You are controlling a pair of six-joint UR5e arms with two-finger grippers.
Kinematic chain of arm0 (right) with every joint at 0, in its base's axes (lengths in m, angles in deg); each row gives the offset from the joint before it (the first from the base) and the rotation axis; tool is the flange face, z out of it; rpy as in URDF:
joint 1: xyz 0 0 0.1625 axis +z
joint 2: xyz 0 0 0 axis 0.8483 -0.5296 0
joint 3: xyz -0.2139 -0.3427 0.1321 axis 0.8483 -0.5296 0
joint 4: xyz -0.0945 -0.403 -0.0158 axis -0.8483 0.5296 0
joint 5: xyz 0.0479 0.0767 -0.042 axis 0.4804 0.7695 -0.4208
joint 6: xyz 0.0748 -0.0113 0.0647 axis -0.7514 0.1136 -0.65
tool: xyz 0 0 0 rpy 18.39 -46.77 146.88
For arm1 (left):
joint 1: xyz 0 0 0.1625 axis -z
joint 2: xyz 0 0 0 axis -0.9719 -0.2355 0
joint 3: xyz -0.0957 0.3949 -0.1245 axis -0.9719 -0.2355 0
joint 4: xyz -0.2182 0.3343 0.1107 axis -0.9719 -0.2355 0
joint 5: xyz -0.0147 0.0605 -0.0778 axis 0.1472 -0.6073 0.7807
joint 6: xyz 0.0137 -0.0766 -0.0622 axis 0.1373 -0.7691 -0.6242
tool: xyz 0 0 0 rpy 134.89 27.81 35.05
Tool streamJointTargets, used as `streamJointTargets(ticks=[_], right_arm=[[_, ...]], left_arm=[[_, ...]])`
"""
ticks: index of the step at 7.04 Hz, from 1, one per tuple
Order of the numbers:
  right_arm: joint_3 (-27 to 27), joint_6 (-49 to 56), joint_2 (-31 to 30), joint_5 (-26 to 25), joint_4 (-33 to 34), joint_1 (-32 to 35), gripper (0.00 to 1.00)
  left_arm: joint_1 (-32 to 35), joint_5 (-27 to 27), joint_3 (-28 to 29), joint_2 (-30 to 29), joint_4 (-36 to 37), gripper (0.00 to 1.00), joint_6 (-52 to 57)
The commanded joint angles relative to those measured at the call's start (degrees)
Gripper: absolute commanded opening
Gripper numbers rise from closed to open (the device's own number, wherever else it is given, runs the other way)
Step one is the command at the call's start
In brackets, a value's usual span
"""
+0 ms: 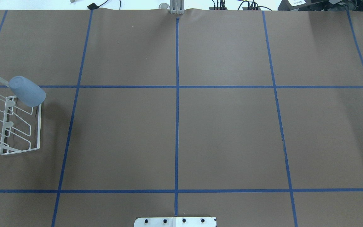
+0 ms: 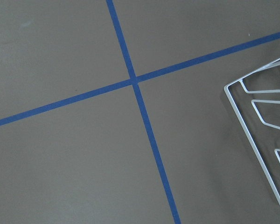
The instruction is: Hang cup on cup holder
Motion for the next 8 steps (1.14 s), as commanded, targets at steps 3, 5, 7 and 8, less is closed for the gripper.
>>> streamJointTargets(ticks=[3, 5, 7, 8], right_arm=[[0.4, -0.1, -0.1, 0.0, 0.0, 0.0, 1.00], [0.5, -0.5, -0.1, 0.0, 0.0, 0.0, 1.00], [1.0, -2.3, -0.1, 0.0, -0.1, 0.0, 1.00], [1.0, -2.4, -0.3, 0.0, -0.1, 0.0, 1.00]], left_arm=[[0.1, 0.0, -0.5, 1.0, 0.0, 0.99, 0.0], [0.1, 0.0, -0.5, 1.1, 0.0, 0.99, 0.0], [0.1, 0.0, -0.5, 1.2, 0.0, 0.99, 0.0], [0.1, 0.0, -0.5, 1.2, 0.0, 0.99, -0.1]])
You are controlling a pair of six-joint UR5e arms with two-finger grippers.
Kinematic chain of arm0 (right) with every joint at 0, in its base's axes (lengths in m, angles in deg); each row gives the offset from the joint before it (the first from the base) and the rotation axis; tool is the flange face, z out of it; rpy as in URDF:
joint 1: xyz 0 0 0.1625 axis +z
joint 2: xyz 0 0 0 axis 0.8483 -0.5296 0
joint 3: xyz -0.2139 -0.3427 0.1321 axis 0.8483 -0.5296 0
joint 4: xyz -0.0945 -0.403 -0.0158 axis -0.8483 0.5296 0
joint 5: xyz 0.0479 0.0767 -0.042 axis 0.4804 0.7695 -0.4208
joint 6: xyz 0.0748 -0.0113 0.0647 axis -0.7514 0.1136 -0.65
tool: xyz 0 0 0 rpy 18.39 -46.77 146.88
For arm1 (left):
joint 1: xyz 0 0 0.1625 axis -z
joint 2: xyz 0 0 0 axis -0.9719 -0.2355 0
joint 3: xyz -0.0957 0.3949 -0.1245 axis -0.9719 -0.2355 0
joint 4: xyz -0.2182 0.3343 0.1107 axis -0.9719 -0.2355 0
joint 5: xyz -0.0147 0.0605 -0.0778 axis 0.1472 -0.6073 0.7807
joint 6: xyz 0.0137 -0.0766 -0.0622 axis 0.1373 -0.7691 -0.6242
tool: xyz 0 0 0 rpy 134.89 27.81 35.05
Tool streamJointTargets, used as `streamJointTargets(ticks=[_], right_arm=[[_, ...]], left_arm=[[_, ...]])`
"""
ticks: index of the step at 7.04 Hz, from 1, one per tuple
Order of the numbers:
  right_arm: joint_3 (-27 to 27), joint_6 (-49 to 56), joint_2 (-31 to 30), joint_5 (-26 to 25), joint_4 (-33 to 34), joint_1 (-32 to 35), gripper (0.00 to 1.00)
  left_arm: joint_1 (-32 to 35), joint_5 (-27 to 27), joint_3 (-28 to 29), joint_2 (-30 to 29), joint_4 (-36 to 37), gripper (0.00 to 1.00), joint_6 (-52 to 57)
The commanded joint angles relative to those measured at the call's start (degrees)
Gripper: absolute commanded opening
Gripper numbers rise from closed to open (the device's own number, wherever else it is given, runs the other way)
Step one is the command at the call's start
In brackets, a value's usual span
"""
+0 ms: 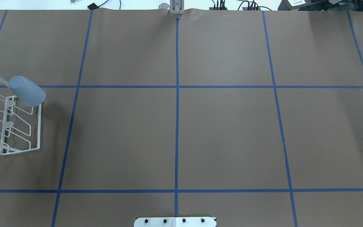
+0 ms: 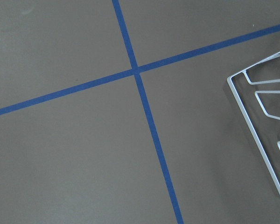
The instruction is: Hang cup on cup holder
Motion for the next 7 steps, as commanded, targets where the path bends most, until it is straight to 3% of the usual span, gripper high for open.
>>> streamJointTargets(ticks=[1, 7], right_arm=[[0.2, -0.5, -0.2, 0.0, 0.0, 0.0, 1.00], [0.7, -0.5, -1.4, 0.0, -0.1, 0.0, 1.00]], left_arm=[[0.0, 0.0, 0.0, 0.0, 0.0, 0.99, 0.0], [0.0, 0.0, -0.3, 0.7, -0.1, 0.99, -0.1]])
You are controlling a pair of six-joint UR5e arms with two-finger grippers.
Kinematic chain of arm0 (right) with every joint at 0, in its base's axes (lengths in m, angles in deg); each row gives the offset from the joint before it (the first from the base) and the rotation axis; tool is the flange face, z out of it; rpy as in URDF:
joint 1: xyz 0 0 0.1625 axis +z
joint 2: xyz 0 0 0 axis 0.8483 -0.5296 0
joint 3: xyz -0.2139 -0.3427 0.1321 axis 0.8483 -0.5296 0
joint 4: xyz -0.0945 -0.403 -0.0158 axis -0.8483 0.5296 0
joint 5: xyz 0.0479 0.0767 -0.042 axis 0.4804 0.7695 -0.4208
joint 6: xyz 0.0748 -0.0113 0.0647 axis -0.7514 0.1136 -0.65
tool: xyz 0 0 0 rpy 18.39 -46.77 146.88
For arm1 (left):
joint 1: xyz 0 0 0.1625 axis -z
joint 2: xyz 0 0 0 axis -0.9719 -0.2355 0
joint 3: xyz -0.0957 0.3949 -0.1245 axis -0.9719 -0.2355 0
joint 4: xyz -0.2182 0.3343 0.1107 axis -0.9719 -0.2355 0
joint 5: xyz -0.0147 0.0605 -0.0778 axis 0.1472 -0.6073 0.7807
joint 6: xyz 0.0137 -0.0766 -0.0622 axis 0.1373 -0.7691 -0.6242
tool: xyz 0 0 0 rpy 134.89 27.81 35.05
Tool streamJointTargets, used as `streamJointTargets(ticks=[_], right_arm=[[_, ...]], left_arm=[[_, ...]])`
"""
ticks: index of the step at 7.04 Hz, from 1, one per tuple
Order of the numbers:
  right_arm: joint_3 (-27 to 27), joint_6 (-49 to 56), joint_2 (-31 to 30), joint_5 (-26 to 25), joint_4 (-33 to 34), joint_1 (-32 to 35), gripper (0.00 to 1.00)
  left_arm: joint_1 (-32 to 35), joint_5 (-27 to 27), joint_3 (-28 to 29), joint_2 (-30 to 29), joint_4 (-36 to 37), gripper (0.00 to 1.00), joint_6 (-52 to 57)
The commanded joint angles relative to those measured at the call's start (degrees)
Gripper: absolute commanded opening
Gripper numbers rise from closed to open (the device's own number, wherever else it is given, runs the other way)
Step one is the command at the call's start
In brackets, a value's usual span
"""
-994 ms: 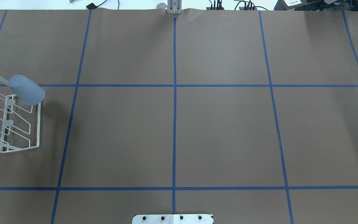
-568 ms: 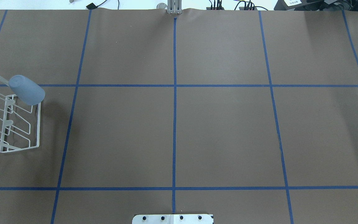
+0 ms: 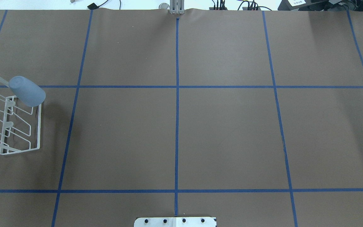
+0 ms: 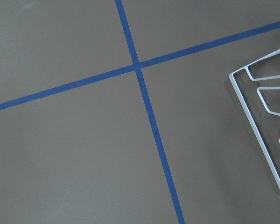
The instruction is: Hang cup on cup holder
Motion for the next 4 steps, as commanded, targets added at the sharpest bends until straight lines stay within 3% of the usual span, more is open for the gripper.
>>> streamJointTargets(ticks=[1, 4], right_arm=[[0.2, 0.0, -0.4, -0.1, -0.1, 0.0, 1.00], [0.9, 0.0, -1.2, -0.1, -0.1, 0.0, 1.00]], left_arm=[[0.0, 0.0, -0.1, 0.0, 0.0, 0.99, 0.0], [0.0, 0.0, -0.1, 0.0, 0.1, 0.99, 0.0]])
